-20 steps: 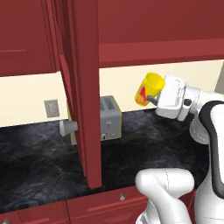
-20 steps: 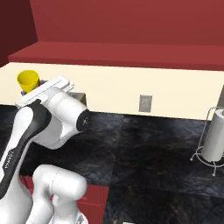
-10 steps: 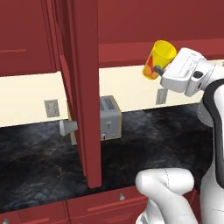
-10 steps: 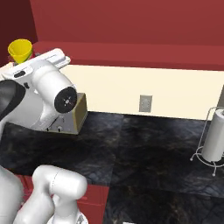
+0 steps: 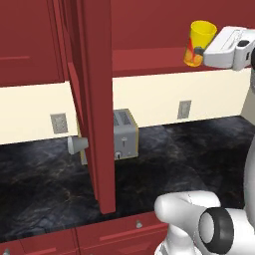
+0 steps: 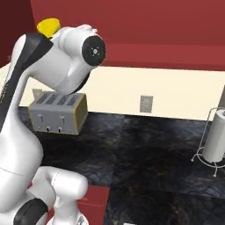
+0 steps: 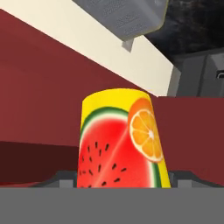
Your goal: Move the cup from next to the sink to the open cabinet. Then, move the bowl with the kiwi to the fridge to clear the area for faucet cleaning.
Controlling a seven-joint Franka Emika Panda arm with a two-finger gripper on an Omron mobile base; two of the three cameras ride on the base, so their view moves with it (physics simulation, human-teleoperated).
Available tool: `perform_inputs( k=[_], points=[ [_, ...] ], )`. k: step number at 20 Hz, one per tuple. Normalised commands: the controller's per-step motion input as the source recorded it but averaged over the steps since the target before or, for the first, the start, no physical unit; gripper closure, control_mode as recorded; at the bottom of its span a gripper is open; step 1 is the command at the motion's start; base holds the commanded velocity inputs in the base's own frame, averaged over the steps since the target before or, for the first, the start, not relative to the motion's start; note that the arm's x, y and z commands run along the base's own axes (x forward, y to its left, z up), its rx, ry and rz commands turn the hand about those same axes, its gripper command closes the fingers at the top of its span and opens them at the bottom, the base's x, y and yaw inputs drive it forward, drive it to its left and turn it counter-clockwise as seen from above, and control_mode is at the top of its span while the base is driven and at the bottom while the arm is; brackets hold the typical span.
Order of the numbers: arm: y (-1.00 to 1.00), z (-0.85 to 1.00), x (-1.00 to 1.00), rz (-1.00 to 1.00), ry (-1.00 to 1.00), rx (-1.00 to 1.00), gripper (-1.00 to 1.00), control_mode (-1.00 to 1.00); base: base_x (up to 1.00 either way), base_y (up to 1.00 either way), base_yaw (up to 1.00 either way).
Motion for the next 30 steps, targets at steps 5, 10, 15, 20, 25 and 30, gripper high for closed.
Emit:
perform_inputs(
  k=[5, 10, 15, 20, 25, 30],
  points=[
    [-0.05, -0.12, 0.12, 0.00, 0.36, 0.06, 1.00, -1.00, 0.00, 0.00, 0.00],
    [0.00, -0.01, 0.13, -0.03, 0.02, 0.08, 1.00, -1.00, 0.00, 0.00, 0.00],
    [0.00, -0.08, 0.78, -0.20, 0.03, 0.05, 1.00, -1.00, 0.00, 0.00, 0.00],
    [0.00, -0.31, 0.89, -0.26, 0.15, 0.03, 1.00, -1.00, 0.00, 0.00, 0.00],
    [0.00, -0.06, 0.75, -0.23, 0.15, 0.14, 1.00, -1.00, 0.00, 0.00, 0.00],
    [-0.09, 0.28, 0.16, -0.13, 0.02, 0.27, 1.00, -1.00, 0.00, 0.00, 0.00]
  ],
)
